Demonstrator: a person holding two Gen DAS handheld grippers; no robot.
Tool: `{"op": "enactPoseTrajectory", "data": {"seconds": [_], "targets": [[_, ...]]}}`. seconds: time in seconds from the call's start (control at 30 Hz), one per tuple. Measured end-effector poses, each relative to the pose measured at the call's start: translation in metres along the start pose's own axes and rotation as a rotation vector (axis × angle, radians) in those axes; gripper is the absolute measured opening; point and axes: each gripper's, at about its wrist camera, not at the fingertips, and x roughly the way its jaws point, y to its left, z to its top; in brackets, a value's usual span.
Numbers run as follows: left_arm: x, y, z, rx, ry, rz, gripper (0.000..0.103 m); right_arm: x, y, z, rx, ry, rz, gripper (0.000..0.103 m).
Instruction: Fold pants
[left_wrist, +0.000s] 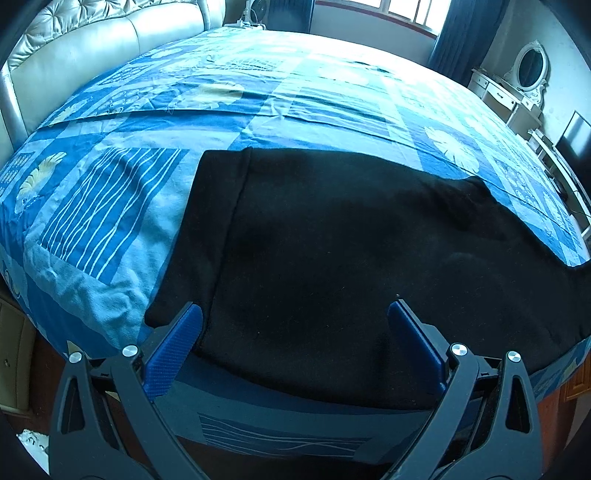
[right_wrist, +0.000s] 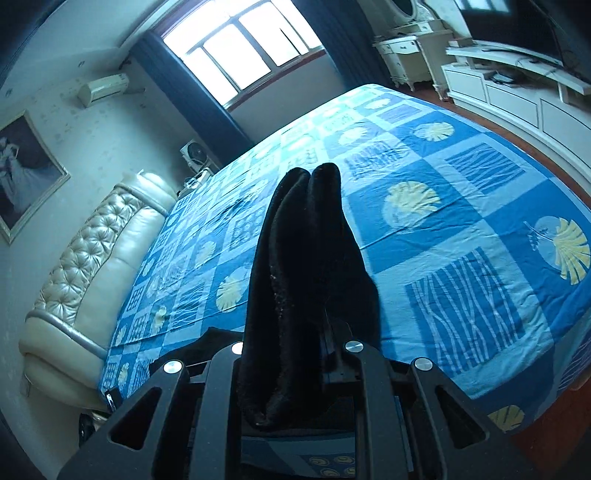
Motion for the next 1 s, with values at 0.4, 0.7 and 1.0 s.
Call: {"op": "enactPoseTrajectory", "data": {"seconds": [0.4, 0.7, 1.0], "targets": [[0.000, 0.002, 0.001, -0.014, 0.001, -0.015, 0.101, 0.078, 0.113, -0.053, -0.178, 0.095, 0.005, 0.017], [-0.001, 0.002, 0.002, -0.024, 0.003, -0.020, 0.101, 0.155, 0.166, -0.115, -0.279, 0.224, -0.023, 0.017], [0.000, 0.000, 0.002, -0.005, -0.001, -0.010, 0.101, 0.213, 0.196, -0.171, -0.400, 0.345, -0.087, 0.017]]}}
